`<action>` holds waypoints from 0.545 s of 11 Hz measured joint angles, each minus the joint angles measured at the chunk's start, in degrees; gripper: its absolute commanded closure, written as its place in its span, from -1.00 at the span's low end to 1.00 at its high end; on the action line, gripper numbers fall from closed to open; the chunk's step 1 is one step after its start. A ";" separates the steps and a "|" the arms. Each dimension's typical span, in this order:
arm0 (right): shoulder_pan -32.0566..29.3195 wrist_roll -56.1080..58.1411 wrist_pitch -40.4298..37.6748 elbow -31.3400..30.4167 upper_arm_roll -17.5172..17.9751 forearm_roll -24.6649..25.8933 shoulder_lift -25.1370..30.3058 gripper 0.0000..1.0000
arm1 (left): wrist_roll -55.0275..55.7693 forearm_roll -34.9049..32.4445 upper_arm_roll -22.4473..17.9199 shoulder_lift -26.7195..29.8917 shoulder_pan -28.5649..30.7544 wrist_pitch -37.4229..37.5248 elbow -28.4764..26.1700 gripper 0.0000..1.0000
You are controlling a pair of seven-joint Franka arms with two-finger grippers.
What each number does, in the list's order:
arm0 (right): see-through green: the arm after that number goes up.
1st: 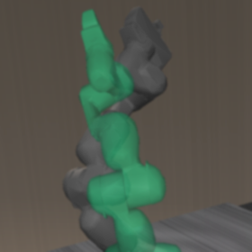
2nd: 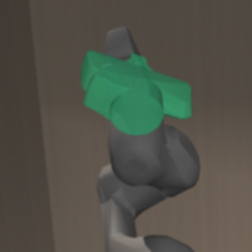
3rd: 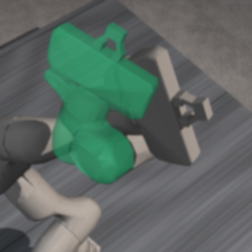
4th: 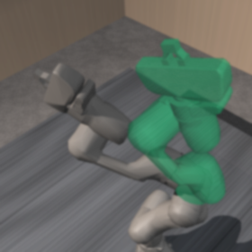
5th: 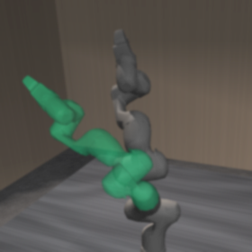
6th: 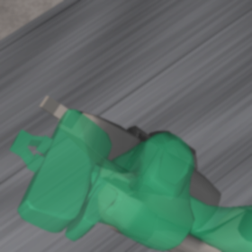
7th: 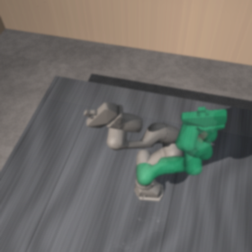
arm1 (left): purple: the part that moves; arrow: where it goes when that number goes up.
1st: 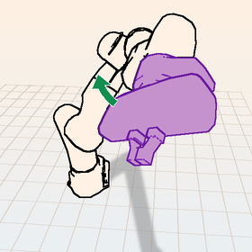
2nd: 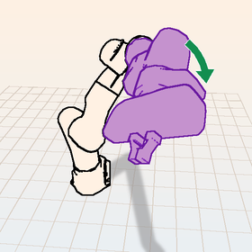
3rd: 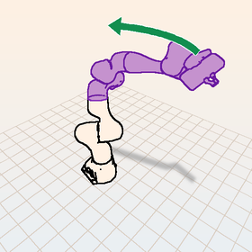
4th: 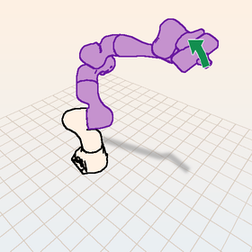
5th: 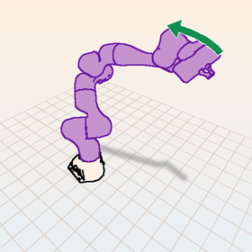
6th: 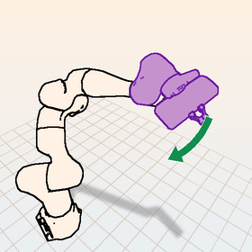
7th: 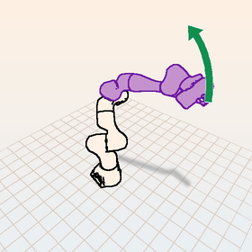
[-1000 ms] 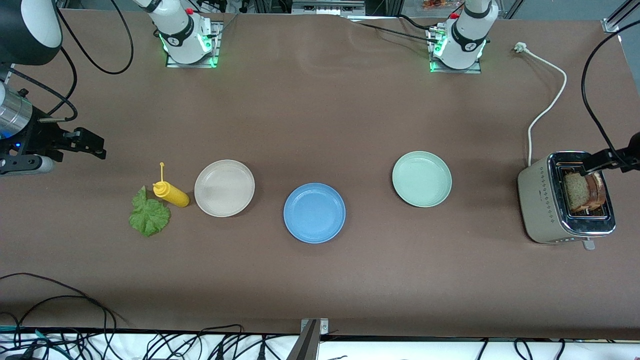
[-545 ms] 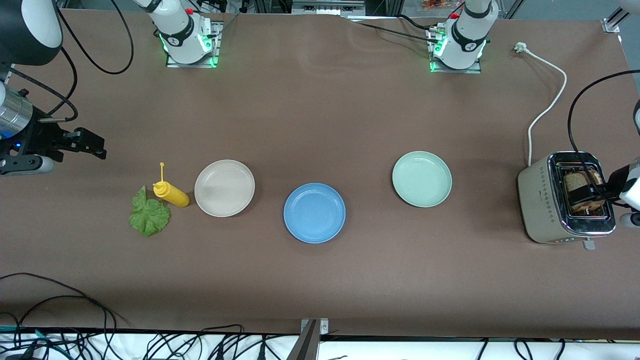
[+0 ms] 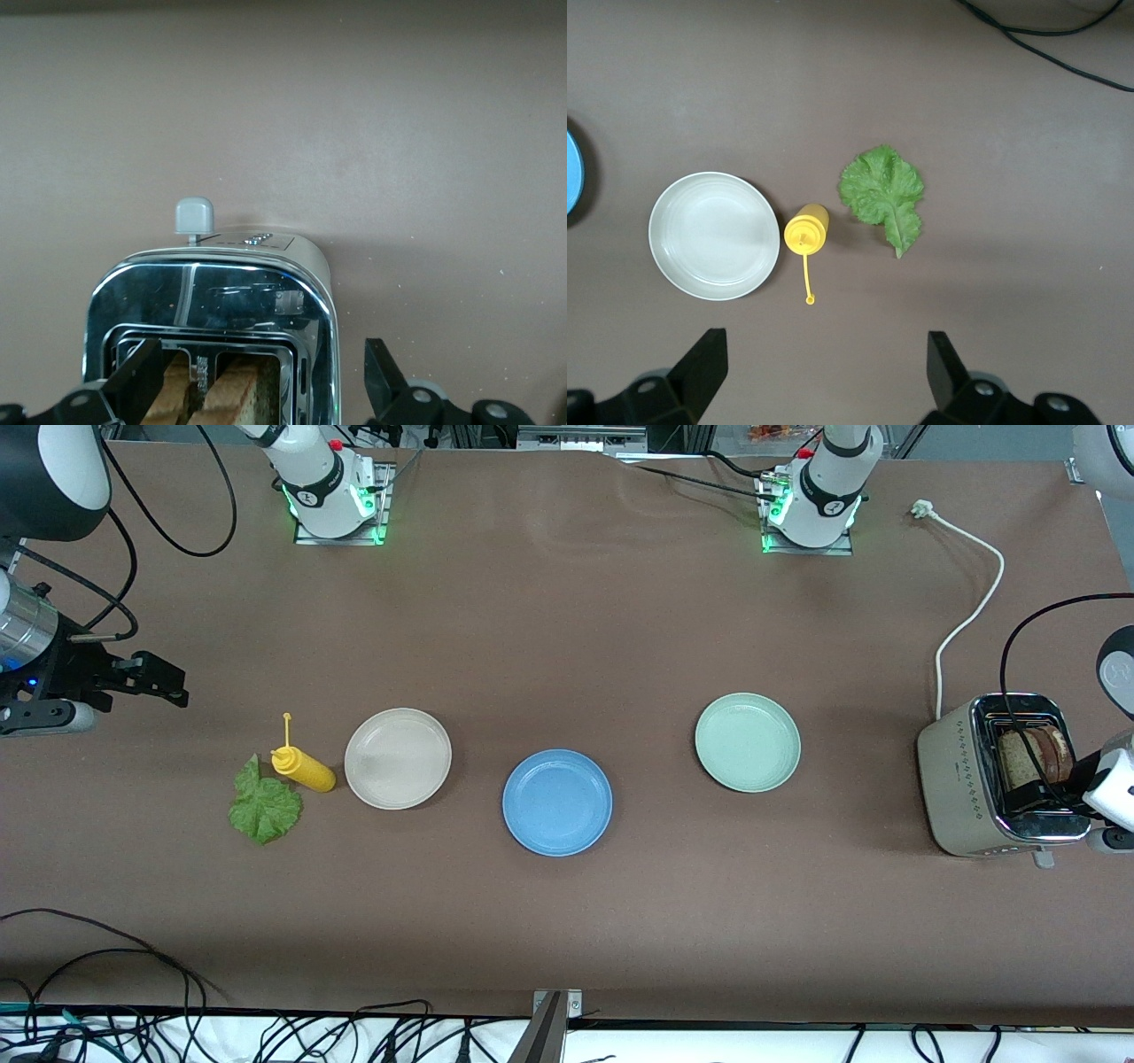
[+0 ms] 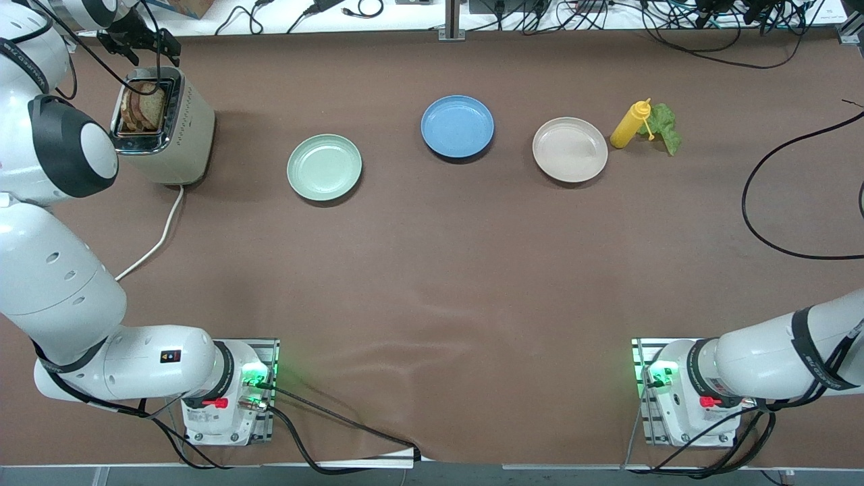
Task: Make sandwich in blue plate with both arms
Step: 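Move the left gripper down over the bread slices in the toaster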
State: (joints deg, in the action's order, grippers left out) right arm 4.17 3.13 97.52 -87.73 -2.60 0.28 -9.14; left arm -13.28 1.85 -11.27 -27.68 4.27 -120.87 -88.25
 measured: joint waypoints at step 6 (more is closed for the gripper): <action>0.00 0.00 0.00 0.00 0.00 0.00 0.00 -1.00 | -2.02 1.08 -0.18 -1.09 0.71 3.17 0.10 -0.10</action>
State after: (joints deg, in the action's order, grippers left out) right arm 4.17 3.13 97.52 -87.73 -2.60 0.28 -9.15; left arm -15.30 2.93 -11.45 -28.78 4.98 -117.71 -88.14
